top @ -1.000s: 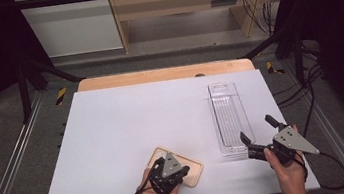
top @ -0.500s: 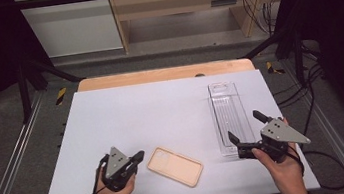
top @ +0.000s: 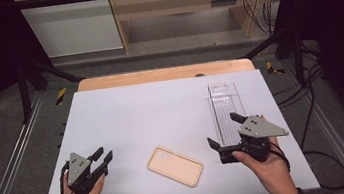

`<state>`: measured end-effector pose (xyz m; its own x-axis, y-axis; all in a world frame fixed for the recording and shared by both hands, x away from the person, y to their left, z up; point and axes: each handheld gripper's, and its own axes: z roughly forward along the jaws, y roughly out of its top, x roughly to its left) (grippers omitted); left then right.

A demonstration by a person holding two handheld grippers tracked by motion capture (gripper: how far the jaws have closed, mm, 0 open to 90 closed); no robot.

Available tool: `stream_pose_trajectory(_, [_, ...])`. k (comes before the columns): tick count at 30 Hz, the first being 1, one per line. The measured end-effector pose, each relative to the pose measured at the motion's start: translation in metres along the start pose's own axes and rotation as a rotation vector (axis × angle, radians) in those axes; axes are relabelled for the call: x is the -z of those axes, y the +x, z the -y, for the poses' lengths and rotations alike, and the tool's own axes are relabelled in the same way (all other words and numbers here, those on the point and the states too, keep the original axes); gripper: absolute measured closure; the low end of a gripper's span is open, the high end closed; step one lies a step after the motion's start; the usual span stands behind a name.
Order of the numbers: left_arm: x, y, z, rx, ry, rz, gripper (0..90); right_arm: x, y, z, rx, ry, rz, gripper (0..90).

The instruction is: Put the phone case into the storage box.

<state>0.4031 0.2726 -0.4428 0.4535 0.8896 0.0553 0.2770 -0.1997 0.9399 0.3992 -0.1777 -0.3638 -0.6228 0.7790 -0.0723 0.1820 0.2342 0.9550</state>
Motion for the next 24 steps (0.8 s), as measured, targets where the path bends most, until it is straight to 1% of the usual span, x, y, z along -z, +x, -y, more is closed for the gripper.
stream_pose_trajectory(1, [0.000,0.001,0.000,0.002,-0.005,-0.003,52.8,-0.002,0.003,0.000,0.011,0.014,-0.009,2.3])
stream_pose_trajectory(2, [0.001,0.003,0.002,0.016,-0.017,-0.010,43.9,-0.005,0.006,0.001,0.017,0.030,-0.022,2.4])
stream_pose_trajectory(3, [0.001,0.004,0.003,0.023,-0.022,-0.014,43.9,-0.005,0.006,0.001,0.017,0.030,-0.022,2.4])
stream_pose_trajectory(4, [0.001,0.006,0.004,0.042,-0.035,-0.015,39.0,-0.007,0.007,0.002,0.019,0.037,-0.028,2.5])
stream_pose_trajectory(6, [0.002,0.009,0.006,0.056,-0.056,-0.011,31.9,-0.011,0.011,0.004,0.019,0.063,-0.039,2.6])
stream_pose_trajectory(11, [0.002,0.014,0.010,0.078,-0.087,-0.009,15.8,-0.023,0.020,0.006,0.031,0.112,-0.077,2.9])
stream_pose_trajectory(12, [0.002,0.016,0.011,0.088,-0.089,-0.008,14.3,-0.024,0.021,0.007,0.033,0.115,-0.081,2.9])
stream_pose_trajectory(14, [0.002,0.018,0.011,0.103,-0.103,-0.009,11.0,-0.029,0.026,0.009,0.037,0.143,-0.100,3.1])
stream_pose_trajectory(15, [0.002,0.018,0.012,0.109,-0.103,-0.005,8.1,-0.035,0.031,0.012,0.046,0.174,-0.119,3.4])
stream_pose_trajectory(16, [0.002,0.018,0.011,0.110,-0.106,-0.004,8.1,-0.035,0.031,0.012,0.046,0.174,-0.119,3.4])
stream_pose_trajectory(18, [0.002,0.018,0.011,0.108,-0.111,-0.001,6.7,-0.041,0.035,0.015,0.055,0.202,-0.143,3.6])
stream_pose_trajectory(19, [0.002,0.018,0.012,0.104,-0.112,0.006,5.9,-0.043,0.037,0.017,0.053,0.218,-0.150,3.7])
stream_pose_trajectory(21, [0.002,0.018,0.012,0.097,-0.117,0.007,4.9,-0.049,0.041,0.022,0.048,0.249,-0.172,3.9])
stream_pose_trajectory(22, [0.002,0.017,0.012,0.097,-0.119,0.016,4.9,-0.052,0.042,0.024,0.044,0.266,-0.183,4.1])
stream_pose_trajectory(24, [0.003,0.018,0.012,0.092,-0.123,0.021,4.2,-0.057,0.045,0.029,0.050,0.291,-0.199,4.2])
